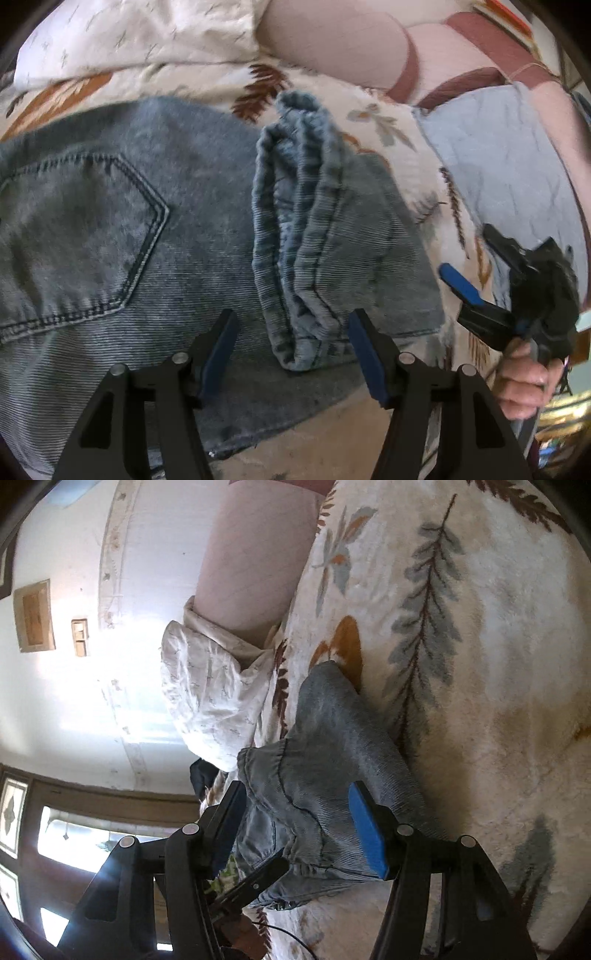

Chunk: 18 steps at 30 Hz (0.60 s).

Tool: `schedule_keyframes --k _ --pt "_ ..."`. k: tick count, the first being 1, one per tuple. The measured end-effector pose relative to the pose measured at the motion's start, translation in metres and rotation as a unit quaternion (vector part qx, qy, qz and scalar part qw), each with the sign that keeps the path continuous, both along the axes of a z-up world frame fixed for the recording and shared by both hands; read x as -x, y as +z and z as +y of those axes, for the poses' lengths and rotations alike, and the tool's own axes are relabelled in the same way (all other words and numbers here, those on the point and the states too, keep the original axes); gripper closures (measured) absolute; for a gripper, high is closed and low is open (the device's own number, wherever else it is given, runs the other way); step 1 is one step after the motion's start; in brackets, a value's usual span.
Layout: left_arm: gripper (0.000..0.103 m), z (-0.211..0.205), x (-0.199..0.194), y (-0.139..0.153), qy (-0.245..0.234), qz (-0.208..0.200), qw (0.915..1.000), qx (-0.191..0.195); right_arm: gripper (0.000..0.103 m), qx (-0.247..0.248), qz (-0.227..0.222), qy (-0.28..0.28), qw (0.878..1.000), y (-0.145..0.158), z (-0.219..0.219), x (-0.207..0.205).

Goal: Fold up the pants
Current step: 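Open the left tool, then regrasp the folded cuff with it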

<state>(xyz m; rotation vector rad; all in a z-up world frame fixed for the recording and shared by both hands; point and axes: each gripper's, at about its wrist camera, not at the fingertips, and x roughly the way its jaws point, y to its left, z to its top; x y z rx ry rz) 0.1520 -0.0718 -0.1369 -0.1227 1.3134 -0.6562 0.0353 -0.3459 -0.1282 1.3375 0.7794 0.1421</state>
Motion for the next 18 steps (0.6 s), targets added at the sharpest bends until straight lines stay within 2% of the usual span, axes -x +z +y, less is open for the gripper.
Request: schedule_keyframes --k 5,6,8,11,18 --pt "0.041 -0.004 0.005 -0.002 0.013 0.017 0.9997 0.008 0.045 0.003 0.005 0.002 1.000 -0.002 -0.003 0.006" --pt "0.046 -0.004 0.007 -0.002 0.016 0.024 0.9994 0.017 0.045 0.003 0.006 0.002 1.000 -0.002 -0.003 0.007" --pt "0.066 -0.006 0.010 -0.001 0.024 0.027 0.9992 0.014 0.045 0.003 0.009 0.002 1.000 -0.002 -0.004 0.009" --pt "0.078 -0.006 0.015 0.006 0.031 0.010 0.9994 0.012 0.045 0.007 0.011 0.002 1.000 -0.001 -0.003 0.007" --pt "0.082 0.010 0.033 0.031 0.053 0.004 0.9969 0.058 0.045 0.015 0.013 0.002 1.000 0.000 0.000 0.007"
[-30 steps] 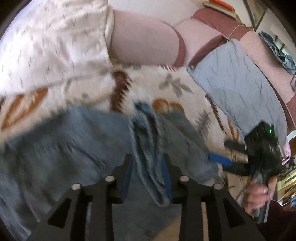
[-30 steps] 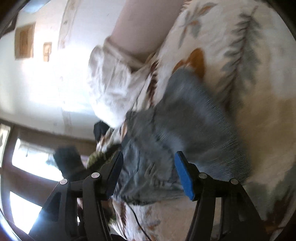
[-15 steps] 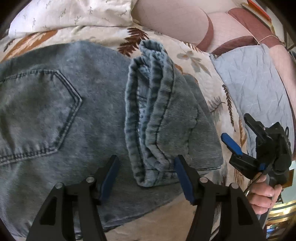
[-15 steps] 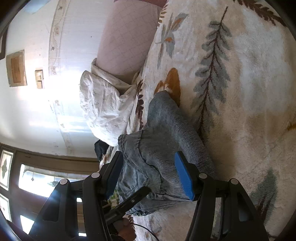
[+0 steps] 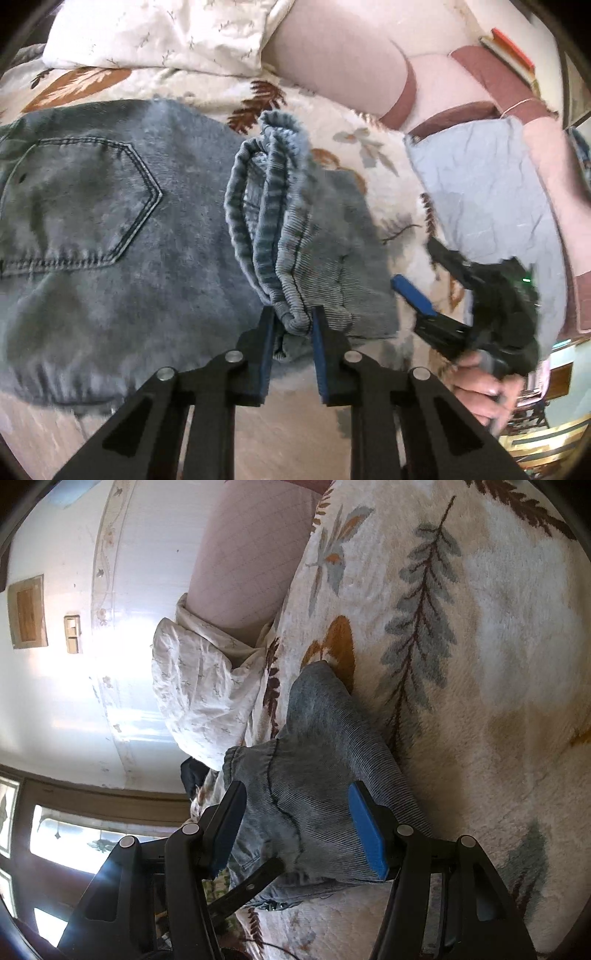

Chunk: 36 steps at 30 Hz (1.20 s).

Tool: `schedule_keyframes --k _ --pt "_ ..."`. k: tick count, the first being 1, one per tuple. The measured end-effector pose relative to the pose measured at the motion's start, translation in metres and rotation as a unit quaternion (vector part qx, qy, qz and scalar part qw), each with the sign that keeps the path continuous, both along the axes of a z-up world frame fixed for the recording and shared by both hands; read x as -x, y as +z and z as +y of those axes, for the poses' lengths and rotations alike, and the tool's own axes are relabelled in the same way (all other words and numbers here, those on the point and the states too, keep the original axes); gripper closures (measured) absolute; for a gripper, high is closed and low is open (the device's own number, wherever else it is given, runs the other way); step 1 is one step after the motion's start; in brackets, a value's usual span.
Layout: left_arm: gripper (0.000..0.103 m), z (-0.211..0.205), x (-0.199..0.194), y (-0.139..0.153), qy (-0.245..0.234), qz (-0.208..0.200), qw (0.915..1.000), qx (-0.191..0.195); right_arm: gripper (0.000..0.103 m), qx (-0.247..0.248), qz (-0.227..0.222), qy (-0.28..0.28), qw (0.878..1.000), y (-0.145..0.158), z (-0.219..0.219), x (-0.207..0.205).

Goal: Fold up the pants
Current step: 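Open the left tool, then regrasp the folded cuff with it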

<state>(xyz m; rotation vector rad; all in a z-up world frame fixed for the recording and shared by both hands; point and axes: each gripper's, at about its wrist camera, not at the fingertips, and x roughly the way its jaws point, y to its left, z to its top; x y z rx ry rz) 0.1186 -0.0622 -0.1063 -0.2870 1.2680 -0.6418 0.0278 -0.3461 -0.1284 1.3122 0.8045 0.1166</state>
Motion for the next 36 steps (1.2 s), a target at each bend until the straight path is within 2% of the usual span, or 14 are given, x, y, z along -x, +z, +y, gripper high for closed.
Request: schedule_keyframes --k 3,5,7,8,9,12,15,21,24,29,31,33,36 --pt "0.082 0.014 0.011 0.000 0.008 0.015 0.9996 0.022 0.045 0.001 0.002 0.002 1.000 -0.001 0.002 0.000" --pt "0.082 0.016 0.015 -0.012 0.011 0.028 0.9995 0.000 0.045 0.005 0.004 0.004 1.000 -0.001 0.004 0.000" --pt "0.082 0.019 0.015 -0.032 0.016 0.061 0.9978 -0.021 0.045 0.005 0.006 0.007 1.000 -0.002 0.005 -0.001" --pt "0.082 0.022 0.015 -0.041 0.020 0.081 0.9964 -0.014 0.045 0.006 0.009 0.009 1.000 -0.003 0.006 -0.002" --pt "0.082 0.024 0.015 -0.043 0.020 0.085 0.9962 -0.009 0.045 0.009 0.014 0.012 1.000 -0.005 0.008 -0.002" --pt "0.078 0.028 0.017 -0.030 0.019 0.063 0.9978 -0.009 0.045 0.007 0.018 0.016 1.000 -0.006 0.009 -0.003" --pt "0.073 0.029 0.018 -0.003 0.027 0.002 0.9994 -0.022 0.045 0.010 0.009 0.011 1.000 -0.002 0.007 -0.001" --pt "0.072 0.004 -0.001 0.032 0.042 -0.072 0.9962 0.025 0.045 -0.003 0.010 0.010 1.000 -0.005 0.008 0.000" --pt "0.072 -0.026 -0.018 0.025 0.058 -0.100 0.9931 -0.017 0.045 -0.003 0.014 0.020 1.000 -0.006 0.013 0.000" --pt "0.073 -0.046 -0.051 -0.023 0.062 -0.071 0.9910 -0.095 0.048 -0.005 0.033 0.027 0.999 -0.014 0.015 -0.001" --pt "0.079 -0.041 -0.060 -0.044 0.074 -0.044 0.9921 -0.092 0.055 0.007 0.056 0.037 0.998 -0.020 0.017 -0.001" --pt "0.084 -0.036 -0.060 -0.047 0.074 -0.052 0.9922 -0.086 0.058 0.025 0.077 0.051 0.995 -0.024 0.020 -0.003" --pt "0.085 -0.033 -0.057 -0.043 0.072 -0.051 0.9923 -0.087 0.060 0.061 0.087 0.068 0.992 -0.021 0.027 -0.005"
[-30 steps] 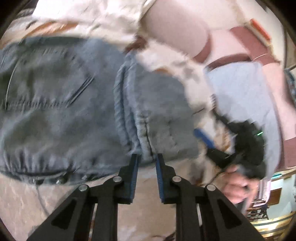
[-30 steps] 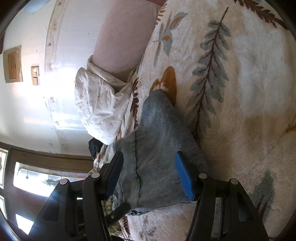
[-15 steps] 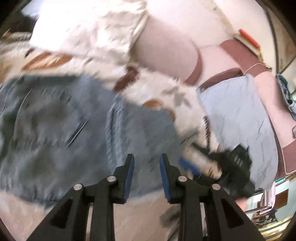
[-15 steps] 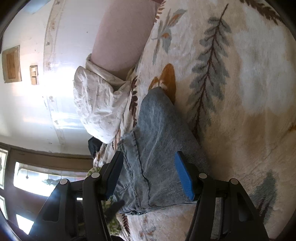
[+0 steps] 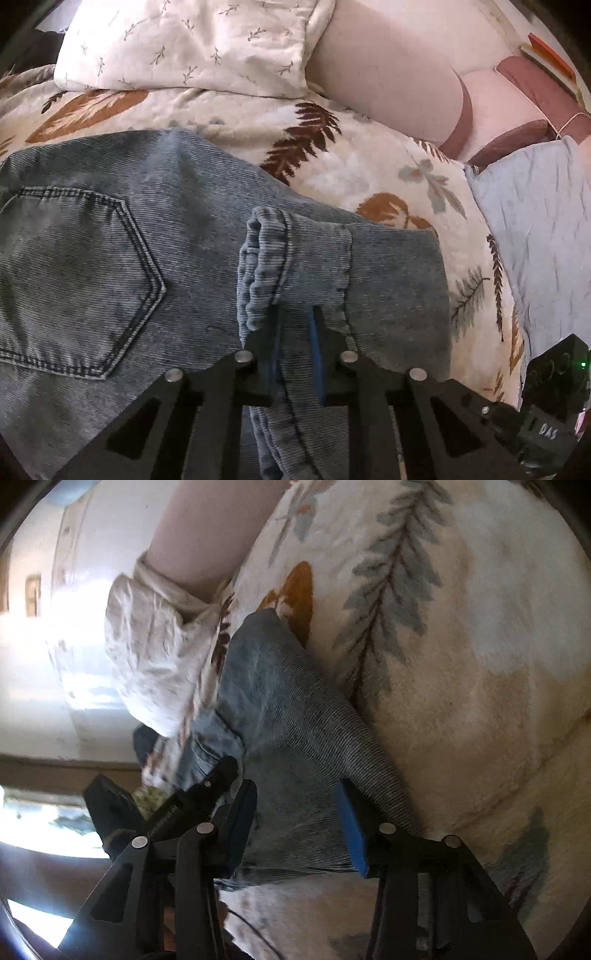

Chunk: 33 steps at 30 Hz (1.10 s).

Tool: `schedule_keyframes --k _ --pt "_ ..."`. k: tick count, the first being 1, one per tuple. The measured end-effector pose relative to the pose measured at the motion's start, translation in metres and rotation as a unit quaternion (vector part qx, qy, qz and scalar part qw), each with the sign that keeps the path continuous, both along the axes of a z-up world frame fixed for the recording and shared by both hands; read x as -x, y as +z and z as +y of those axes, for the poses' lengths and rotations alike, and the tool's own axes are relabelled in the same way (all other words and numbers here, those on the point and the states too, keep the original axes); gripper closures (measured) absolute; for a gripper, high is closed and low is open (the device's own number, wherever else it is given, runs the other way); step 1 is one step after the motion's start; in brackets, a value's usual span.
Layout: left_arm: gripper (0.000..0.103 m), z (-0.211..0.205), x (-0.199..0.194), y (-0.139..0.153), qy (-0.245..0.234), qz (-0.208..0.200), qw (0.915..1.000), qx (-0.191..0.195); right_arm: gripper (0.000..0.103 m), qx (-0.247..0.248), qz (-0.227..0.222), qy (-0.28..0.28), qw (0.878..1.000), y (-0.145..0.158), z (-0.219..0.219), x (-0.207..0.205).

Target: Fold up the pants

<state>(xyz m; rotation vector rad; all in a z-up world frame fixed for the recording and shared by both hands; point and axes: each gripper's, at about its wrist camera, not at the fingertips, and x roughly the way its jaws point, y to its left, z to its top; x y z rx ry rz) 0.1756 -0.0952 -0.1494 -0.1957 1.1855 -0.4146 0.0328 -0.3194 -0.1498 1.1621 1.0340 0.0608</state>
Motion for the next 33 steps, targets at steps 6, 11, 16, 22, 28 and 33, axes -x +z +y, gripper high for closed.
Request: schedule_keyframes --k 6,11,16,22,28,33 --pt "0.072 0.023 0.038 0.034 0.011 -0.039 0.9992 0.001 0.056 0.054 -0.019 0.022 0.998 0.016 0.013 -0.001" --pt "0.056 0.098 0.100 0.063 0.088 -0.105 0.9906 -0.001 0.056 0.069 -0.083 0.030 0.994 0.036 0.024 0.002" --pt "0.034 0.199 0.154 0.084 0.286 -0.172 0.9419 -0.038 0.055 0.118 -0.111 0.049 0.986 0.049 0.045 0.005" --pt "0.016 0.277 0.164 0.078 0.440 -0.184 0.8787 -0.017 0.053 0.204 -0.132 0.085 0.966 0.069 0.085 0.012" --pt "0.014 0.296 0.140 0.037 0.458 -0.106 0.8825 -0.008 0.051 0.273 -0.137 0.165 0.938 0.095 0.150 -0.001" --pt "0.013 0.287 0.121 0.016 0.434 -0.066 0.8987 0.012 0.050 0.290 -0.140 0.274 0.906 0.137 0.237 -0.068"
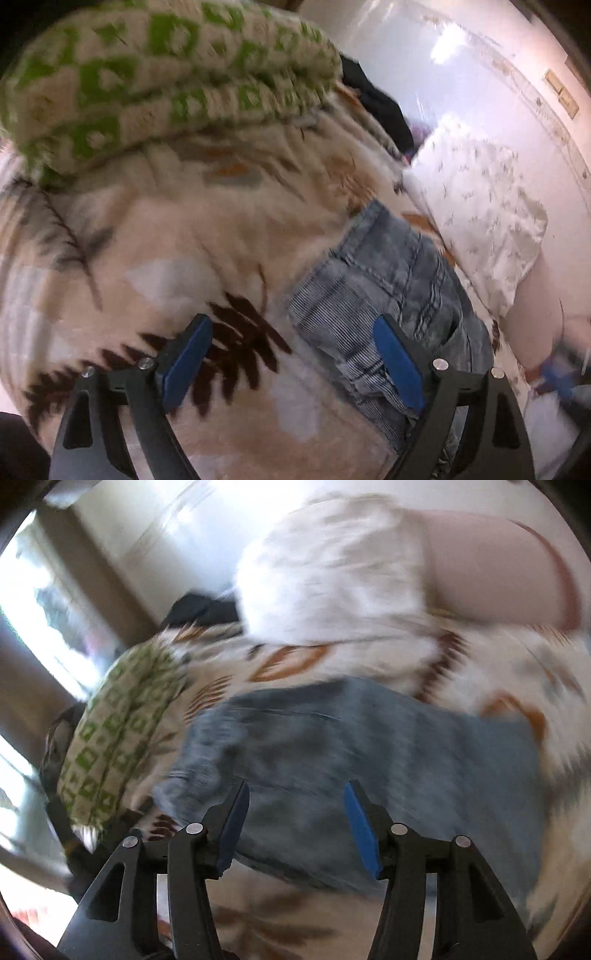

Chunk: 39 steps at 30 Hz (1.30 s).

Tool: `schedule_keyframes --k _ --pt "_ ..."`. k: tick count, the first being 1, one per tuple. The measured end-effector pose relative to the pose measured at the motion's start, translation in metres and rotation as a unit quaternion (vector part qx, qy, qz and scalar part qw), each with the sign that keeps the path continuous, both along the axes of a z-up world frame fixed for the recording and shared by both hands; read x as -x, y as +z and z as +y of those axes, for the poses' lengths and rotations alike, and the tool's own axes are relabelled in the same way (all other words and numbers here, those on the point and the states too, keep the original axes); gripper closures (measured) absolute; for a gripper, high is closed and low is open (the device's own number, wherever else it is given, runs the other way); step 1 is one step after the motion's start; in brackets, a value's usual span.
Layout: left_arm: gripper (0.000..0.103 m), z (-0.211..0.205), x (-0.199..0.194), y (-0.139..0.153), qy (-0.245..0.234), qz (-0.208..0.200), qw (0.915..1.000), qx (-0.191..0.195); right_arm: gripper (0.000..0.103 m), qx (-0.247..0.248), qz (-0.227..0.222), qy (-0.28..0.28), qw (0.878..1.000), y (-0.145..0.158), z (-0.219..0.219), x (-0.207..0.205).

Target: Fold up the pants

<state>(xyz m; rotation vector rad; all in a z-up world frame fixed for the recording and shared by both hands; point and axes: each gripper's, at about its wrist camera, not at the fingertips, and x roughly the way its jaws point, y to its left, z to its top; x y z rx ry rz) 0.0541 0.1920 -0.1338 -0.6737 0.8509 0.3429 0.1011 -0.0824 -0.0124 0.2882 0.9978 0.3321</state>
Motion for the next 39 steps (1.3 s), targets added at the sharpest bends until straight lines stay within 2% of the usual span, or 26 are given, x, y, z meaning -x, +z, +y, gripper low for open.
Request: schedule_keyframes --k 3,6,9,10,11,12,16,19,22,24,27,28,31,32,33,35,39 --pt "0.008 -0.006 -0.004 -0.009 -0.014 0.007 0.9997 0.020 0.044 0.020 0.024 0.056 0.998 0.013 0.057 -0.043" --pt "0.005 -0.017 -0.011 -0.006 -0.035 0.007 0.9994 -0.005 0.041 0.053 0.059 0.102 0.992 0.012 0.112 -0.081" --pt "0.006 -0.024 -0.019 -0.008 -0.064 0.007 0.9979 -0.003 0.041 0.088 0.091 0.135 0.983 0.002 0.160 -0.108" --pt "0.010 -0.025 -0.019 -0.007 -0.065 0.006 0.9978 -0.005 0.041 0.100 0.098 0.141 0.980 -0.002 0.173 -0.115" --pt "0.027 -0.025 -0.020 -0.006 -0.068 0.002 0.9976 -0.004 0.041 0.117 0.107 0.145 0.977 -0.008 0.186 -0.123" --pt "0.036 -0.024 -0.022 -0.007 -0.081 -0.003 0.9967 0.005 0.041 0.134 0.117 0.148 0.973 -0.014 0.197 -0.130" --pt "0.040 -0.022 -0.026 -0.009 -0.089 0.001 0.9958 0.020 0.041 0.192 0.144 0.163 0.957 -0.034 0.234 -0.150" --pt "0.051 -0.025 -0.025 -0.007 -0.102 -0.004 0.9945 0.024 0.041 0.234 0.161 0.177 0.942 -0.046 0.256 -0.157" --pt "0.056 -0.026 -0.024 -0.006 -0.109 -0.007 0.9935 0.031 0.041 0.290 0.174 0.186 0.923 -0.061 0.272 -0.160" --pt "0.057 -0.026 -0.022 -0.006 -0.111 -0.009 0.9932 0.033 0.041 0.319 0.180 0.193 0.910 -0.073 0.282 -0.160" --pt "0.058 -0.025 -0.023 -0.008 -0.114 -0.013 0.9926 0.039 0.041 0.375 0.192 0.197 0.885 -0.096 0.288 -0.160" --pt "0.061 -0.024 -0.023 -0.008 -0.116 -0.015 0.9923 0.042 0.045 0.380 0.196 0.196 0.883 -0.103 0.287 -0.160" --pt "0.067 -0.021 -0.025 -0.010 -0.124 -0.020 0.9907 0.053 0.068 0.383 0.205 0.197 0.879 -0.114 0.276 -0.157" --pt "0.071 -0.020 -0.025 -0.010 -0.125 -0.022 0.9902 0.056 0.079 0.377 0.191 0.207 0.883 -0.111 0.273 -0.153" --pt "0.073 -0.018 -0.025 -0.009 -0.128 -0.027 0.9895 0.061 0.085 0.373 0.187 0.209 0.884 -0.108 0.270 -0.152" --pt "0.076 -0.020 -0.026 -0.004 -0.135 -0.037 0.9884 0.059 0.091 0.357 0.184 0.200 0.894 -0.097 0.259 -0.151" --pt "0.077 -0.028 -0.020 0.010 -0.151 -0.066 0.9858 0.032 0.093 0.321 0.161 0.188 0.914 -0.065 0.229 -0.146"
